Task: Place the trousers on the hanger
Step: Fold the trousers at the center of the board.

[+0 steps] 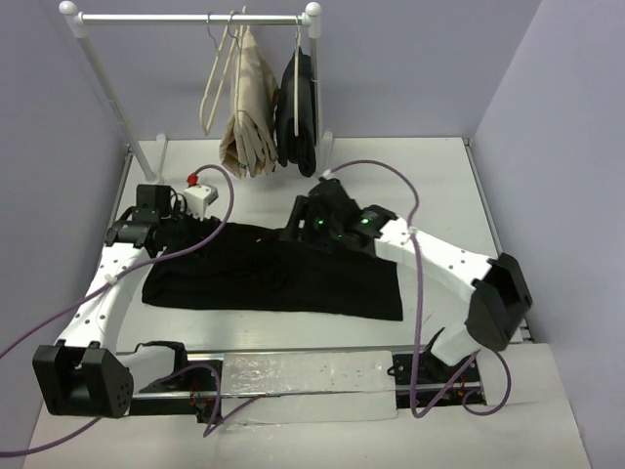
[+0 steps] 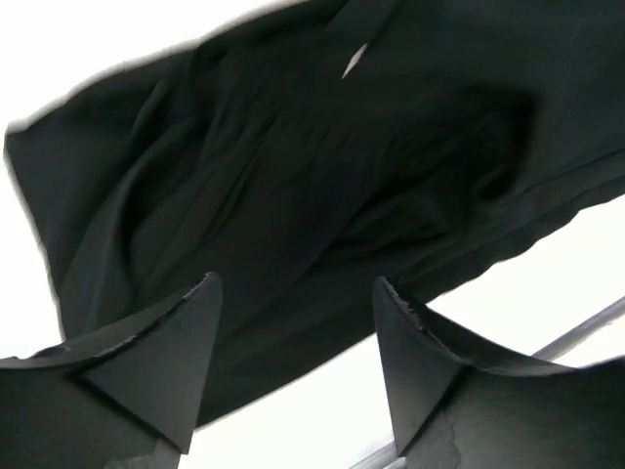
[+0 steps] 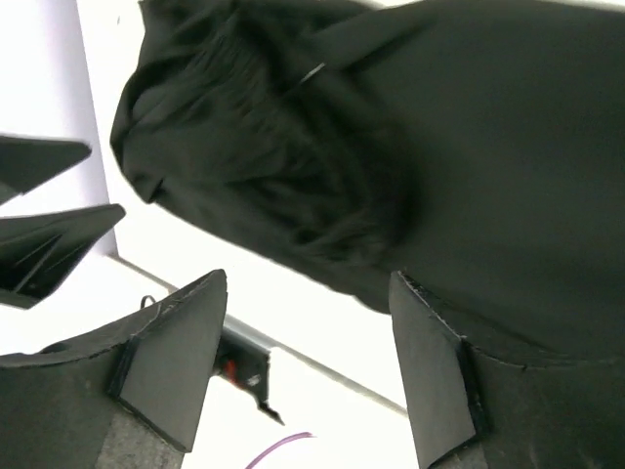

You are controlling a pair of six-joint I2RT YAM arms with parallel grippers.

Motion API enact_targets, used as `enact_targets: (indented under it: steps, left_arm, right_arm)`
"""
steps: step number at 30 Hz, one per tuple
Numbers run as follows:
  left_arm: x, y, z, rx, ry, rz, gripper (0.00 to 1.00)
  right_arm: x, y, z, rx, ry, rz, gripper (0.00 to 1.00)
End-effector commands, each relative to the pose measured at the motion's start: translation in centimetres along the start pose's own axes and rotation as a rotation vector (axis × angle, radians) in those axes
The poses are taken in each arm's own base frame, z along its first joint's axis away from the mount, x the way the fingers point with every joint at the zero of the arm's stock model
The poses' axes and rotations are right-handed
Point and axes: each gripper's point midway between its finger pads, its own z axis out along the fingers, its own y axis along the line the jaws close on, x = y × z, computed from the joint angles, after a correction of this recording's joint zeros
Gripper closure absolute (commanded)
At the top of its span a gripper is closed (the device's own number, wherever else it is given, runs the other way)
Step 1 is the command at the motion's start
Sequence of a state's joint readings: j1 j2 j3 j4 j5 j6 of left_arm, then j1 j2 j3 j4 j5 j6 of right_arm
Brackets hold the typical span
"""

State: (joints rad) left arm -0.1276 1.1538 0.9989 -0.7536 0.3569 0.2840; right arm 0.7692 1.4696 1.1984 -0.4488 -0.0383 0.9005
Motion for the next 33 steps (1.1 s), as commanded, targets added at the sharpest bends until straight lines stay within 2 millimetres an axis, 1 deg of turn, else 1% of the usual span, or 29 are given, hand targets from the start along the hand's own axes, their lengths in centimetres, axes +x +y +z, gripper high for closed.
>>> enact_targets:
  steps: [1, 2, 3, 4, 5, 6, 7, 8, 10, 11, 13, 14, 16, 17, 18, 19, 20, 21, 24, 26, 27, 28, 29, 30, 31, 32, 33]
  left_arm:
    - [1.0, 2.0, -0.8, -0.080, 0.018, 0.012, 0.23]
    - [0.3, 2.7, -0.8, -0.107, 0.001, 0.025, 0.18]
    - [-0.2, 3.0, -0.2, -0.102, -0.002, 0.029, 0.16]
    - [-0.8, 3.2, 0.1, -0.094, -0.015, 0.046, 0.15]
    - [-2.2, 3.4, 0.4, -0.084, -0.054, 0.062, 0.15]
    - [-2.2, 3.8, 1.4, -0.077, -0.044, 0.055, 0.14]
    - [-2.6, 3.9, 1.8, -0.072, -0.057, 0.061, 0.14]
    - [-3.0, 4.1, 2.5, -0.066, -0.077, 0.077, 0.14]
    - [-2.9, 4.1, 3.8, -0.040, -0.084, 0.101, 0.13]
    - [-3.2, 4.2, 4.4, -0.042, -0.106, 0.118, 0.12]
    - [-3.3, 4.7, 5.5, -0.061, -0.104, 0.130, 0.11]
    - [-3.8, 4.5, 5.9, -0.059, -0.116, 0.148, 0.11]
    - [-3.5, 4.3, 7.2, -0.048, -0.093, 0.157, 0.11]
    - [-3.4, 3.7, 7.7, -0.029, -0.088, 0.167, 0.13]
    - [-3.4, 3.5, 8.2, -0.015, -0.090, 0.171, 0.14]
    - [-2.9, 3.0, 8.7, 0.010, -0.085, 0.169, 0.14]
    - [-2.6, 2.7, 9.0, 0.021, -0.078, 0.171, 0.17]
    - [-2.2, 2.5, 9.3, 0.034, -0.069, 0.167, 0.18]
    - [-1.0, 2.2, 10.0, 0.060, -0.046, 0.162, 0.21]
    - [-0.5, 2.6, 10.7, 0.046, -0.030, 0.156, 0.22]
    - [-0.5, 2.8, 10.9, 0.039, -0.027, 0.156, 0.24]
    - [-0.5, 2.9, 11.0, 0.037, -0.023, 0.154, 0.28]
    - [-0.5, 2.8, 11.1, 0.046, -0.020, 0.150, 0.32]
    - [-0.6, 2.7, 11.2, 0.053, -0.023, 0.147, 0.35]
    - [-0.6, 2.5, 11.2, 0.062, -0.024, 0.145, 0.48]
    - [-0.8, 2.3, 11.0, 0.068, -0.030, 0.133, 0.55]
    - [-1.1, 2.2, 10.9, 0.069, -0.035, 0.128, 0.61]
  right_arm:
    - [1.9, 1.7, 2.3, 0.048, 0.032, 0.078, 0.25]
    - [2.6, 2.2, 2.8, 0.041, 0.050, 0.073, 0.21]
    - [3.6, 2.6, 3.4, 0.043, 0.069, 0.064, 0.19]
    - [4.8, 3.0, 4.4, 0.045, 0.122, 0.068, 0.15]
    - [5.5, 2.9, 4.8, 0.058, 0.145, 0.066, 0.14]
    - [5.9, 3.1, 5.2, 0.066, 0.157, 0.062, 0.14]
    - [6.2, 3.8, 5.5, 0.060, 0.160, 0.051, 0.14]
    - [6.4, 3.1, 6.3, 0.093, 0.149, 0.045, 0.14]
    - [6.5, 3.0, 6.8, 0.106, 0.148, 0.061, 0.15]
    - [6.8, 2.7, 7.4, 0.116, 0.154, 0.062, 0.16]
    - [6.6, 2.2, 8.1, 0.140, 0.138, 0.064, 0.19]
    - [7.0, 1.5, 8.6, 0.164, 0.145, 0.064, 0.20]
    - [7.6, 1.2, 9.0, 0.168, 0.165, 0.077, 0.23]
    - [7.6, 1.4, 9.3, 0.156, 0.163, 0.085, 0.24]
    - [8.3, 1.8, 9.2, 0.129, 0.197, 0.099, 0.25]
    - [9.1, 1.3, 9.3, 0.132, 0.216, 0.108, 0.27]
    - [9.4, 1.4, 9.4, 0.122, 0.223, 0.113, 0.27]
    - [9.8, 1.0, 9.4, 0.127, 0.236, 0.121, 0.27]
    - [10.1, 0.9, 9.7, 0.124, 0.245, 0.123, 0.26]
    - [10.1, 0.5, 10.2, 0.143, 0.244, 0.113, 0.28]
    - [9.8, 0.8, 10.3, 0.144, 0.234, 0.103, 0.30]
    - [9.9, 0.4, 10.6, 0.156, 0.235, 0.097, 0.42]
    - [9.9, 0.2, 10.6, 0.166, 0.233, 0.095, 0.49]
    - [9.9, 0.1, 10.6, 0.168, 0.228, 0.094, 0.64]
    - [9.7, 0.0, 10.5, 0.172, 0.218, 0.093, 0.70]
    - [9.7, -0.4, 10.6, 0.177, 0.214, 0.090, 0.76]
    - [9.5, -0.4, 10.5, 0.178, 0.209, 0.090, 0.84]
